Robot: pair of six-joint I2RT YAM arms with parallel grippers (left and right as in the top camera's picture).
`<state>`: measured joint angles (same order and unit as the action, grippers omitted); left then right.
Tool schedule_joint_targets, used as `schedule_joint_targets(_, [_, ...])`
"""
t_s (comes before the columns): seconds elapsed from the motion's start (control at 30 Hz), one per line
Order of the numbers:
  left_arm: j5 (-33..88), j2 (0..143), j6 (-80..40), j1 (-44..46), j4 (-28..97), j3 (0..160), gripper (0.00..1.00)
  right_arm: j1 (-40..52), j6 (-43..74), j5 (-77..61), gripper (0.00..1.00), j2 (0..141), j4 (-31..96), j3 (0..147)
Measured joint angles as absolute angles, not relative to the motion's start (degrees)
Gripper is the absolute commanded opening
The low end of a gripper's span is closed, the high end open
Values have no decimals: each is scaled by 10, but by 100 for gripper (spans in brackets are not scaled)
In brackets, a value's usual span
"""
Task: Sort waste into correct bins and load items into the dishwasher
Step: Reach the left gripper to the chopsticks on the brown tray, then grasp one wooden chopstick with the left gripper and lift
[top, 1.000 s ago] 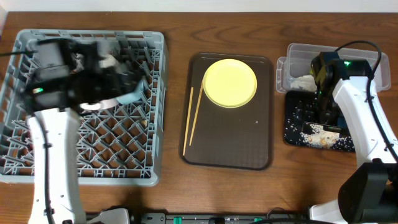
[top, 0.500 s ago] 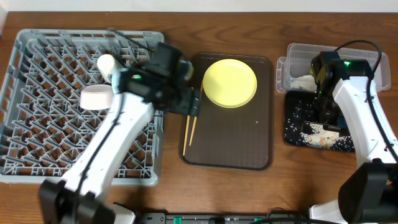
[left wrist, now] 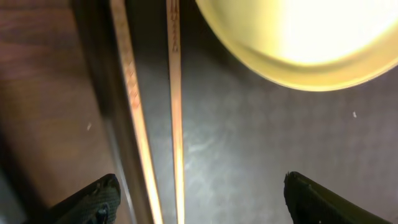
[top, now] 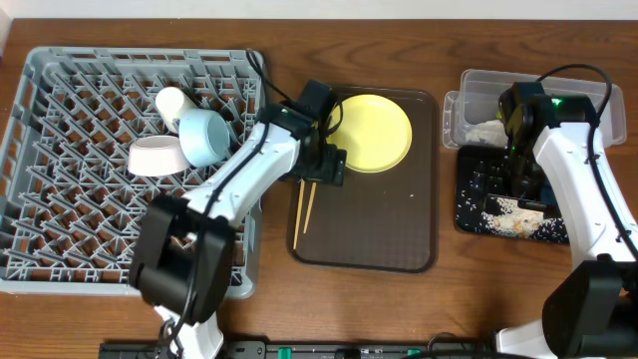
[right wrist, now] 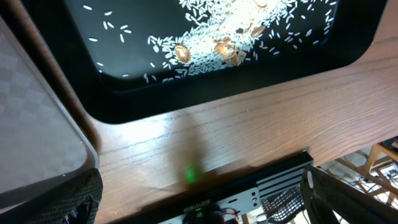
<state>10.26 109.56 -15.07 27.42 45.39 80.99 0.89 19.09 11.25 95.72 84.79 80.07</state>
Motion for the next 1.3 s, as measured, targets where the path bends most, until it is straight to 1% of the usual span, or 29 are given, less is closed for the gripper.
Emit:
schedule_joint_targets(0.2, [103, 1137, -161, 274, 428, 810, 84, 9, 191, 112, 99, 957, 848, 801])
schedule_joint_targets(0.3, [103, 1159, -164, 275, 422, 810, 81, 9, 191, 112, 99, 957, 848, 801])
schedule_joint_targets(0.4, [102, 1174, -165, 277, 419, 810, 80, 9, 191, 112, 99, 957, 848, 801])
schedule_joint_targets(0.63, [98, 1177, -165, 298, 407, 810, 80, 9, 191, 112, 99, 957, 848, 801])
schedule_joint_targets(0.67, [96, 1177, -165, 301, 407, 810, 80, 9, 191, 112, 99, 957, 848, 801])
schedule_joint_targets(0.77, [83, 1177, -164, 307, 408, 810, 88, 9, 191, 112, 99, 957, 848, 801])
schedule_joint_targets(0.87, [57, 1177, -166, 309, 421, 810, 92, 9, 191, 112, 99, 957, 848, 801])
schedule_joint_targets(1.2, [21, 1135, -181, 309, 426, 810, 92, 9, 191, 112, 99, 957, 845, 801])
schedule_joint_targets(1.3, [17, 1126, -189, 313, 429, 810, 91, 9, 191, 112, 99, 957, 845, 801])
